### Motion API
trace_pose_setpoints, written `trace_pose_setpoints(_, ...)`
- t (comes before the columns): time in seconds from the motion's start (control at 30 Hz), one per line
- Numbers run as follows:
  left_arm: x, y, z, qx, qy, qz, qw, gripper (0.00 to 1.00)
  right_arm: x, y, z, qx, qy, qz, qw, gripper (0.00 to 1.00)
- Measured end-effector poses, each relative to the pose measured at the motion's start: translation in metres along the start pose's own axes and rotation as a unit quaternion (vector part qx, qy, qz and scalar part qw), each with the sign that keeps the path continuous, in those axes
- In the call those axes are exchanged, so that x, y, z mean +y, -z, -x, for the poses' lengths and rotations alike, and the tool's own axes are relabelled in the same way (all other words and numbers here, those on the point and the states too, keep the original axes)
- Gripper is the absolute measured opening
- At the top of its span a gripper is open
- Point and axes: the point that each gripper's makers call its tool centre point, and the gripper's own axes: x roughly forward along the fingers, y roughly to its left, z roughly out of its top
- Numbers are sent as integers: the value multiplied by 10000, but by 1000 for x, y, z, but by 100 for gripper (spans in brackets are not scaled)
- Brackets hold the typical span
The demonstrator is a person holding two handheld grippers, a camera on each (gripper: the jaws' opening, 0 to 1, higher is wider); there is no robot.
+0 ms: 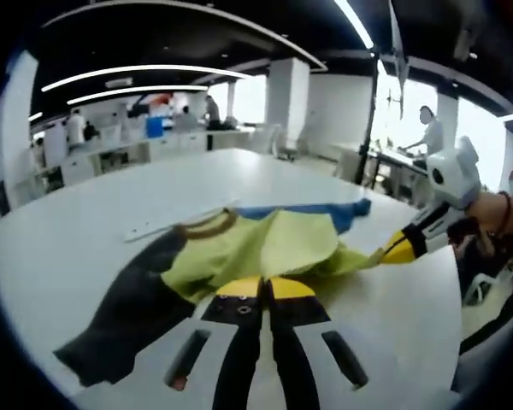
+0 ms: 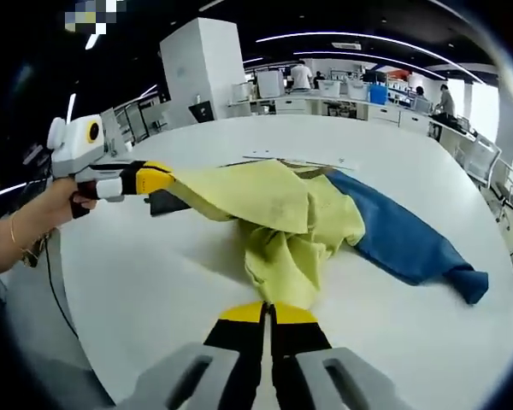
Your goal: Fold the garment on the visible template until the final outline fits inside the template.
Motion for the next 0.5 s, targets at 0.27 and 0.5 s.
trace_pose_setpoints(0.27,0,5,24,96,-155,-155,9997,0,-6,8,14,8,72,41,10000,0)
trace_pose_setpoints(0.5,-1,18,48,209,-279,-134,9993,0,-6,18,27,62,-56,289,9995,0)
